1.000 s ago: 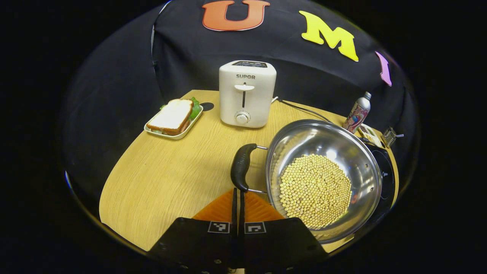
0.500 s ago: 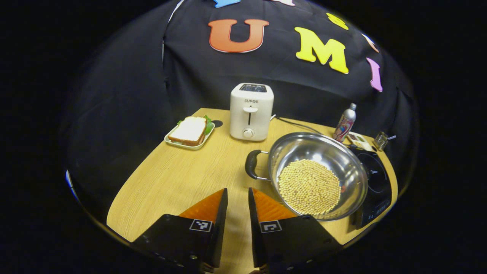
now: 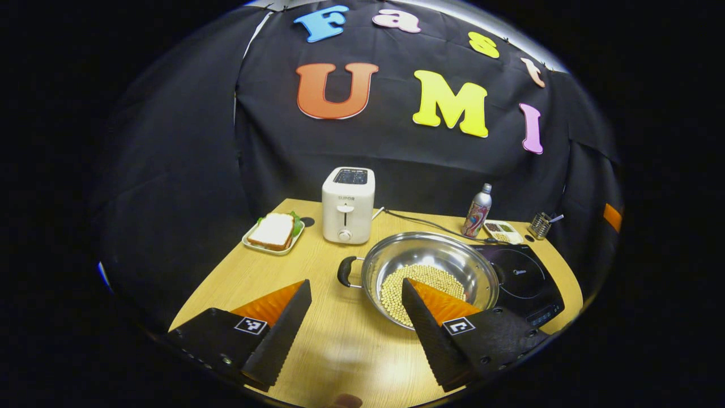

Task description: First push the handle of the pot to place it horizontally, then grasp the pot with both hands and set it on the induction cooktop.

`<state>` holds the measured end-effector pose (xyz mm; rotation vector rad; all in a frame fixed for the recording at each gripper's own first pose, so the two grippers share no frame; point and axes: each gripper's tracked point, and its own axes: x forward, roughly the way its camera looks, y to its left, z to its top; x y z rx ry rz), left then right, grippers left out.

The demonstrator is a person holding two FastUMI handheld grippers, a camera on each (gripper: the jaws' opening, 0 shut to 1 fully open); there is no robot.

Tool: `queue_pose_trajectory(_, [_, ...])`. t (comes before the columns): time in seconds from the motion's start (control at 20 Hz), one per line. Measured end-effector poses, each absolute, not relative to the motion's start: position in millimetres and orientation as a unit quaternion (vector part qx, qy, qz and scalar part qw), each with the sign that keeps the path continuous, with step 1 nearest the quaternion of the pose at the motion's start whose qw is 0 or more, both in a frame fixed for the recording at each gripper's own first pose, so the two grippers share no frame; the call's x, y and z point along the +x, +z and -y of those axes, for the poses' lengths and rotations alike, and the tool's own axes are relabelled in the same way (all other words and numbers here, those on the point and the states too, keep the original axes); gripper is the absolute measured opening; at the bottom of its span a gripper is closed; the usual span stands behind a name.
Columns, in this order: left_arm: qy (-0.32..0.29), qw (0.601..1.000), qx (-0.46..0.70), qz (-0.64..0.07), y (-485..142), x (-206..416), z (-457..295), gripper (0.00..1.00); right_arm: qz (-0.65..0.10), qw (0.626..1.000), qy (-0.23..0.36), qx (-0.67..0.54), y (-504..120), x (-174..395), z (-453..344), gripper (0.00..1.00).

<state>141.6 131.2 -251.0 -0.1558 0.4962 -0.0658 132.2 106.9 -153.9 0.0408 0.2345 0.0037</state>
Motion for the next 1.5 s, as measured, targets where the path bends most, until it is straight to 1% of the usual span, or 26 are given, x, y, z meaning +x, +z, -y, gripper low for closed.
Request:
queue_pose_trajectory(0.05, [-0.033,0.969,-0.078,-0.234,-245.5,145.7,-129.5,0.96,-0.121,0.992,0.003,0.021,-158.6,136.2,-113.3,0.96])
queue_pose_trajectory(0.1, [-0.034,0.972,-0.079,-0.221,-240.2,150.5,-128.2,0.96,-0.128,0.991,0.008,0.022,-165.2,140.6,-121.1,1.0])
queue_pose_trajectory(0.15, [-0.033,0.974,-0.082,-0.211,-237.0,155.6,-128.8,0.96,-0.137,0.99,0.013,0.026,-172.3,145.8,-128.7,0.96])
queue_pose_trajectory(0.2, [-0.035,0.975,-0.084,-0.203,-234.9,159.3,-126.4,0.96,-0.145,0.989,0.017,0.03,-180.6,151.1,-136.3,0.97])
queue_pose_trajectory(0.25, [-0.037,0.976,-0.085,-0.198,-236.6,163.4,-125.0,0.96,-0.153,0.987,0.021,0.031,-188.2,156.4,-144.3,0.97])
queue_pose_trajectory(0.3, [-0.04,0.977,-0.082,-0.194,-237.9,167.9,-123.6,0.96,-0.162,0.986,0.024,0.03,-197.7,161.4,-151.3,1.0])
queue_pose_trajectory(0.35, [-0.041,0.978,-0.078,-0.187,-238.6,172.9,-124.1,0.96,-0.169,0.985,0.029,0.027,-207.1,166.8,-160.3,0.96])
queue_pose_trajectory(0.4, [-0.042,0.98,-0.071,-0.182,-241.3,178.9,-123.2,0.96,-0.175,0.984,0.032,0.024,-216.6,171.9,-168.7,1.0])
queue_pose_trajectory(0.45, [-0.044,0.98,-0.065,-0.18,-247.1,185.0,-121.6,0.96,-0.181,0.983,0.033,0.02,-227.1,177.5,-176.1,1.0])
queue_pose_trajectory(0.5, [-0.046,0.981,-0.059,-0.181,-254.3,190.9,-119.9,0.96,-0.19,0.981,0.031,0.015,-239.4,182.4,-182.7,0.97])
queue_pose_trajectory(0.55, [-0.047,0.981,-0.054,-0.182,-263.4,198.0,-118.4,0.96,-0.199,0.979,0.033,0.011,-250.9,188.0,-189.3,1.0])
queue_pose_trajectory(0.6, [-0.048,0.98,-0.05,-0.185,-271.8,204.4,-116.9,0.96,-0.211,0.977,0.036,0.009,-264.1,192.1,-198.9,0.97])
queue_pose_trajectory(0.65, [-0.049,0.979,-0.046,-0.19,-281.3,210.5,-116.4,0.96,-0.223,0.974,0.037,0.009,-276.1,195.5,-205.2,0.96])
queue_pose_trajectory(0.75, [-0.048,0.977,-0.042,-0.206,-298.0,219.7,-119.6,0.96,-0.245,0.969,0.041,0.013,-297.4,203.9,-217.5,1.0])
queue_pose_trajectory(0.8, [-0.049,0.975,-0.04,-0.212,-305.4,224.5,-120.5,0.96,-0.255,0.966,0.042,0.015,-307.2,207.7,-223.0,1.0])
queue_pose_trajectory(0.85, [-0.051,0.973,-0.038,-0.22,-314.9,229.9,-120.4,0.96,-0.263,0.964,0.046,0.019,-313.8,211.8,-229.4,0.97])
queue_pose_trajectory(0.9, [-0.049,0.971,-0.034,-0.231,-325.0,234.2,-123.0,0.96,-0.271,0.961,0.05,0.02,-320.7,214.4,-237.0,1.0])
queue_pose_trajectory(0.95, [-0.047,0.968,-0.03,-0.243,-336.6,238.5,-125.4,0.96,-0.276,0.959,0.056,0.023,-325.3,216.3,-243.4,0.97])
queue_pose_trajectory(1.05, [-0.052,0.963,-0.027,-0.262,-354.5,243.4,-125.1,0.96,-0.291,0.954,0.062,0.025,-338.9,221.2,-253.0,0.97])
queue_pose_trajectory(1.1, [-0.052,0.96,-0.029,-0.273,-362.7,244.6,-125.8,0.86,-0.299,0.952,0.063,0.026,-345.7,222.3,-257.7,1.0])
queue_pose_trajectory(1.15, [-0.055,0.958,-0.032,-0.278,-368.9,247.5,-125.5,0.96,-0.307,0.949,0.066,0.026,-351.1,224.4,-262.5,1.0])
queue_pose_trajectory(1.3, [-0.062,0.953,-0.04,-0.293,-383.5,253.3,-121.8,0.95,-0.321,0.944,0.067,0.026,-364.7,229.4,-272.4,0.97])
queue_pose_trajectory(1.35, [-0.061,0.952,-0.028,-0.3,-388.8,254.7,-125.3,0.89,-0.331,0.941,0.067,0.025,-369.9,229.4,-274.7,0.97])
queue_pose_trajectory(1.4, [-0.063,0.952,-0.021,-0.299,-389.6,256.0,-125.8,0.85,-0.342,0.937,0.067,0.026,-375.7,227.6,-277.0,1.0])
queue_pose_trajectory(1.45, [-0.071,0.952,-0.021,-0.297,-388.1,257.5,-119.3,0.81,-0.35,0.934,0.066,0.029,-380.0,227.4,-278.4,0.97])
queue_pose_trajectory(1.5, [-0.077,0.95,-0.024,-0.301,-389.1,257.6,-114.9,0.81,-0.357,0.931,0.066,0.031,-382.4,225.5,-279.7,1.0])
